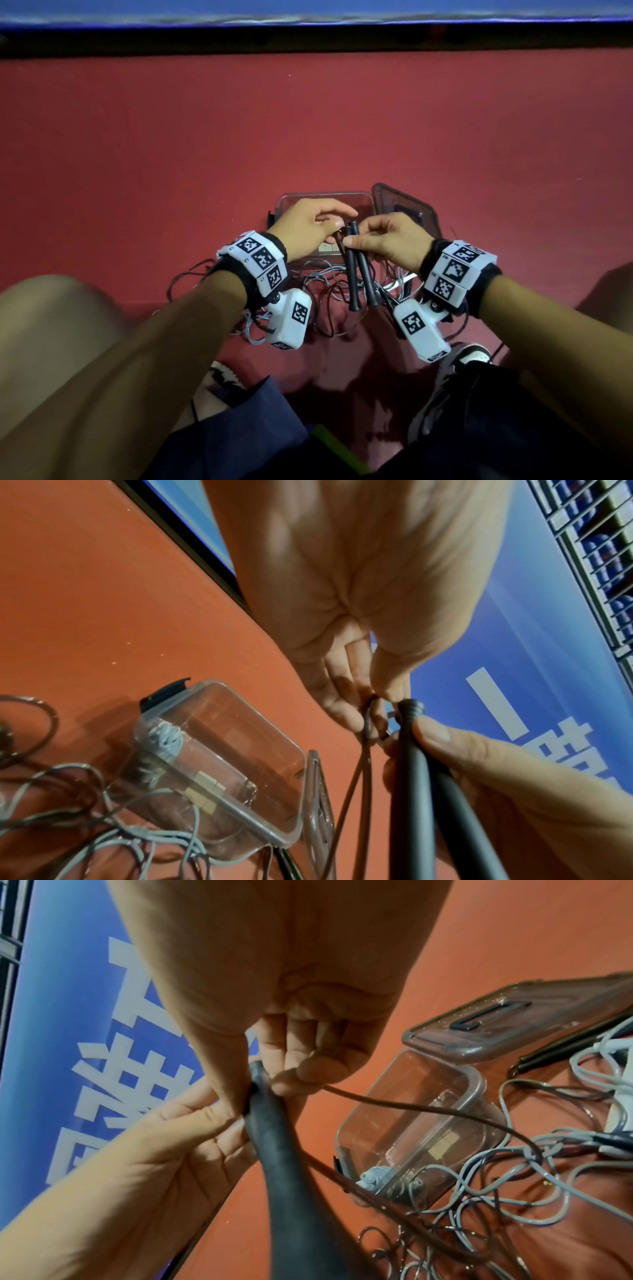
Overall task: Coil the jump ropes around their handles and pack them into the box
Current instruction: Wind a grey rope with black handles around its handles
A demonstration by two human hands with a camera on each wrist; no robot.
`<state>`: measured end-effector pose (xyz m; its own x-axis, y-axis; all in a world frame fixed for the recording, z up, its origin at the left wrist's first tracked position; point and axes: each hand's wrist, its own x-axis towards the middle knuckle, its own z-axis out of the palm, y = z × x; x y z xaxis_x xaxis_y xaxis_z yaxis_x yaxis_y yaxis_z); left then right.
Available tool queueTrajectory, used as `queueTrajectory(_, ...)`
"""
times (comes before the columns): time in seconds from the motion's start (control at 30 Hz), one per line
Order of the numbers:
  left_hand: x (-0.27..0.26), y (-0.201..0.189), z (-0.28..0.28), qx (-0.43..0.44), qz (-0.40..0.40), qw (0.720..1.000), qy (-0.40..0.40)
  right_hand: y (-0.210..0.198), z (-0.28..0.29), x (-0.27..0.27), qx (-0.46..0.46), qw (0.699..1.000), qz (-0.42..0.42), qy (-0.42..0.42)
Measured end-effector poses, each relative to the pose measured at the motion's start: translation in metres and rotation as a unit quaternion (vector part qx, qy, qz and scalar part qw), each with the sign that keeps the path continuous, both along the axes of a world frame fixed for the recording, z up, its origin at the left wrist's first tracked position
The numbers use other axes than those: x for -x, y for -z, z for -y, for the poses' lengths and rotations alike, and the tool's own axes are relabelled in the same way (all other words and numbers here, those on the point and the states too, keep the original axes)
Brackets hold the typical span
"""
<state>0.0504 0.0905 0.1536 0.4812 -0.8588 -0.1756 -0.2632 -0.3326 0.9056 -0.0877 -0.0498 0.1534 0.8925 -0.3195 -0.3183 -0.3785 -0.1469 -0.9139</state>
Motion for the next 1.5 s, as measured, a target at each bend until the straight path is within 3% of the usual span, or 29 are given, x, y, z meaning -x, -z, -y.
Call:
queueTrajectory(0.23,0.002,0.025,-0.003,-0.021,-0.057,0.991,-0.117,0.015,0.004,-0.017,-0.01,1.0,0.0,0.002)
queueTrajectory(0.37,0.005,0.028,0.0,-0.016,-0.142,0.983,-0.117,0.023,0.003,-0.023,-0.019,1.0,0.004,-0.002)
queueTrajectory(0.5,0.005,0.027,0.0,-0.022,-0.167,0.978,-0.12,0.035,0.002,-0.024,-0.011,1.0,0.0,-0.006)
queueTrajectory(0.67,0.005,0.04,-0.004,-0.055,-0.099,0.989,-0.094,0.04,0.002,-0.019,0.041,0.997,-0.035,-0.051)
queueTrajectory(0.8,0.001,0.045,-0.007,-0.091,-0.032,0.993,-0.068,0.048,0.008,-0.016,0.097,0.993,-0.068,-0.029)
queueTrajectory(1.03,-0.012,0.046,-0.012,-0.087,0.019,0.985,-0.146,0.043,0.017,-0.019,0.129,0.99,-0.062,-0.01)
queueTrajectory(1.33,-0.02,0.028,-0.008,0.017,-0.002,0.988,-0.153,0.026,0.016,-0.019,0.148,0.987,-0.055,-0.007)
queueTrajectory(1.5,-0.016,0.035,-0.009,-0.019,-0.031,0.996,-0.083,0.028,0.02,-0.018,0.148,0.986,-0.069,-0.021)
